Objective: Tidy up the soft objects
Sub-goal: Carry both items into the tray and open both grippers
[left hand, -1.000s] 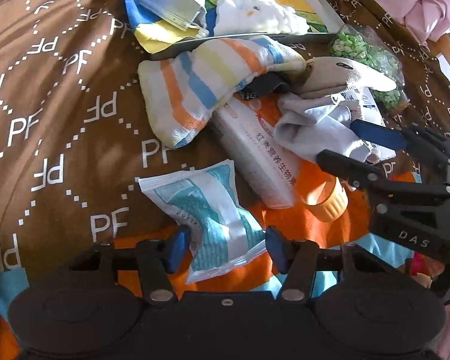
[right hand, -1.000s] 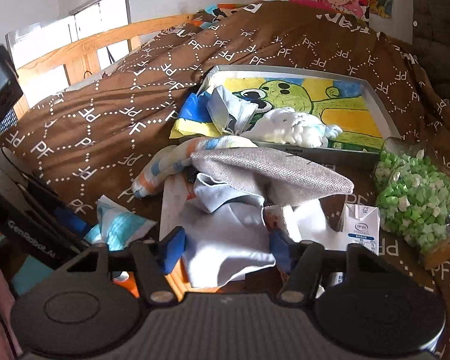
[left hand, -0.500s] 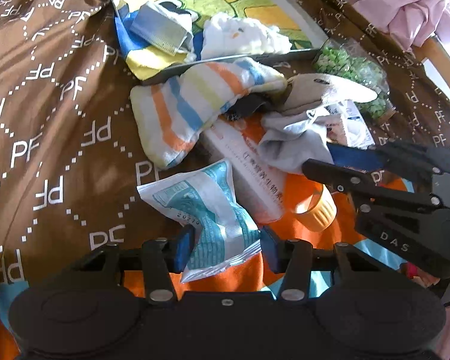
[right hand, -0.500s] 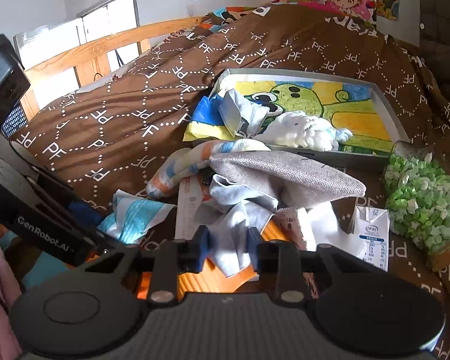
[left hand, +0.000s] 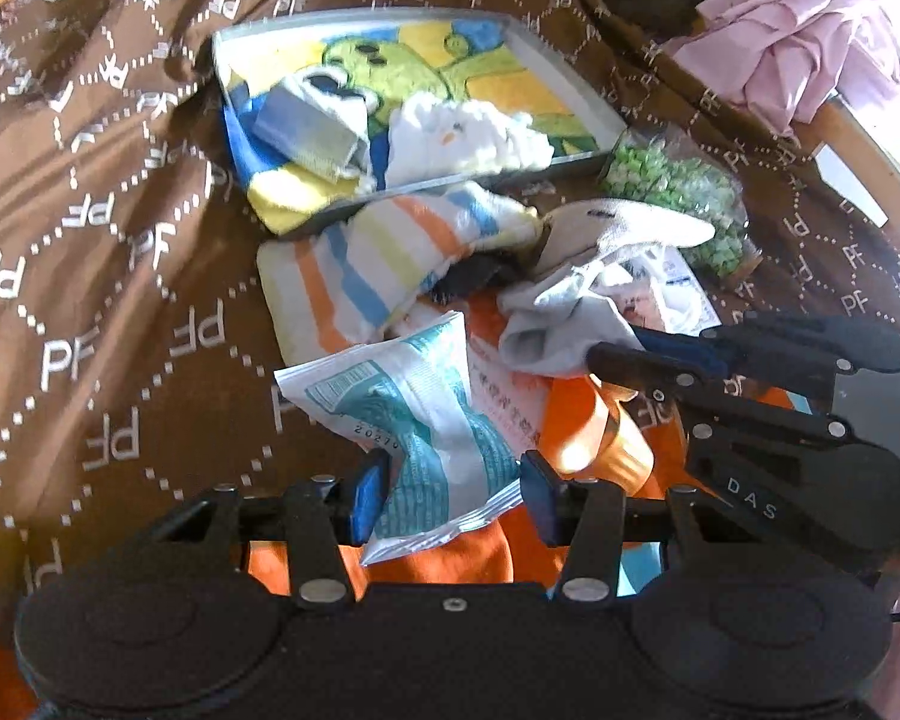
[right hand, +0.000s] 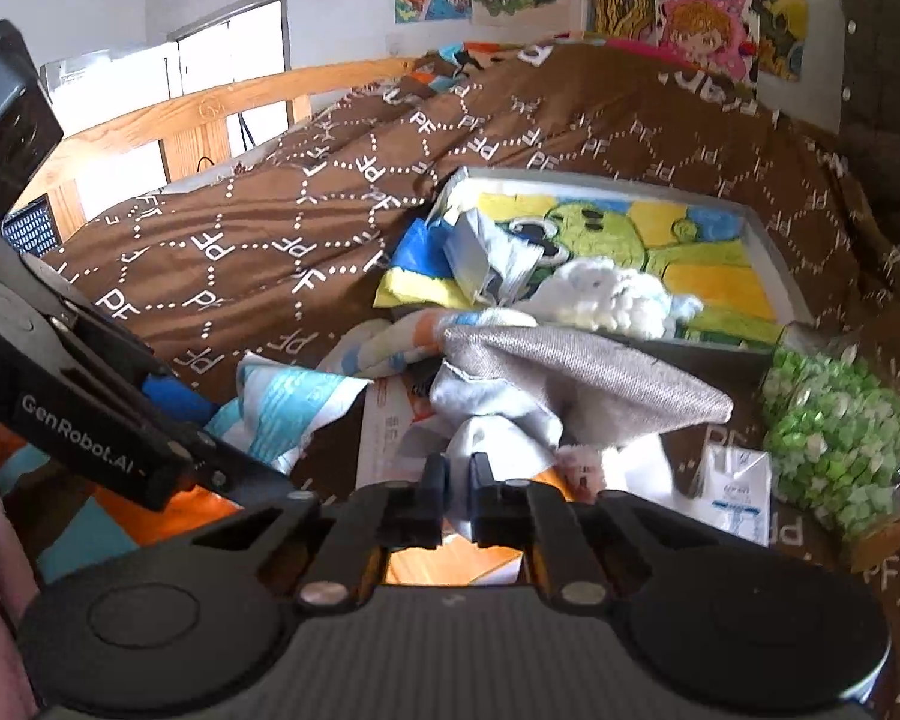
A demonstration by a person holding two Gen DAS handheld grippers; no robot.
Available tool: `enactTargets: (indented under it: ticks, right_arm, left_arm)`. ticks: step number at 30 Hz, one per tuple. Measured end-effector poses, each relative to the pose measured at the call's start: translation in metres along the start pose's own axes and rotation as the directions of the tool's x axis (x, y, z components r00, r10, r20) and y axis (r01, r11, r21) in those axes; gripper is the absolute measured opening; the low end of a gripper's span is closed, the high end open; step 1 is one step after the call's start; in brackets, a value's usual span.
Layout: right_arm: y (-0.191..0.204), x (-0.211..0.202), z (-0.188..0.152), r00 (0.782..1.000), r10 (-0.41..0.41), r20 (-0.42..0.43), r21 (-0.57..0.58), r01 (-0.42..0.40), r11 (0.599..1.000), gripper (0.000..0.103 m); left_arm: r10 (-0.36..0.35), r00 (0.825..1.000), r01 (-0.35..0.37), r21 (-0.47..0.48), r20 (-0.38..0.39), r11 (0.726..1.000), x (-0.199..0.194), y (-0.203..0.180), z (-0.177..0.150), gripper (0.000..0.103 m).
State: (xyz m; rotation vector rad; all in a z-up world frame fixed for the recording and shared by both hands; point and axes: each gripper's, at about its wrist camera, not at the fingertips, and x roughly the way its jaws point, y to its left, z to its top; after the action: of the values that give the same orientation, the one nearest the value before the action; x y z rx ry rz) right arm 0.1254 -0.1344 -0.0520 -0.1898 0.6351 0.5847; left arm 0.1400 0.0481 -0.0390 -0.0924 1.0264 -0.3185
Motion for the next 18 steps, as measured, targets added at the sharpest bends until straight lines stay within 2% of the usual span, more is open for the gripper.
enactTargets:
  ticks: [3,10,14,18]
  right_arm:
    - [0.003,-0.005,0.001,1.000,0.002,0.029,-0.022,-0.001,1.000,0.007]
    - [0.013,-0.024,0.003,0.986,0.017,0.168,-0.084,-0.002,0.996,0.007]
    - [0.020,-0.037,0.004,0.968,-0.007,0.250,-0.114,0.036,0.993,0.007]
    - [0.021,-0.044,0.006,0.952,-0.024,0.306,-0.125,0.066,0.990,0.007]
  left_arm:
    - [-0.003,0.999,0.002,0.009,0.038,1.000,-0.006,-0.001,0.001,0.050]
    - [-0.004,0.989,0.002,0.010,0.148,1.000,-0.021,-0.002,0.004,0.050]
    - [-0.003,0.977,-0.001,0.017,0.212,1.000,-0.031,-0.003,0.005,0.050]
    - [0.016,0.958,-0.024,0.023,0.286,0.999,-0.042,-0.005,0.007,0.050]
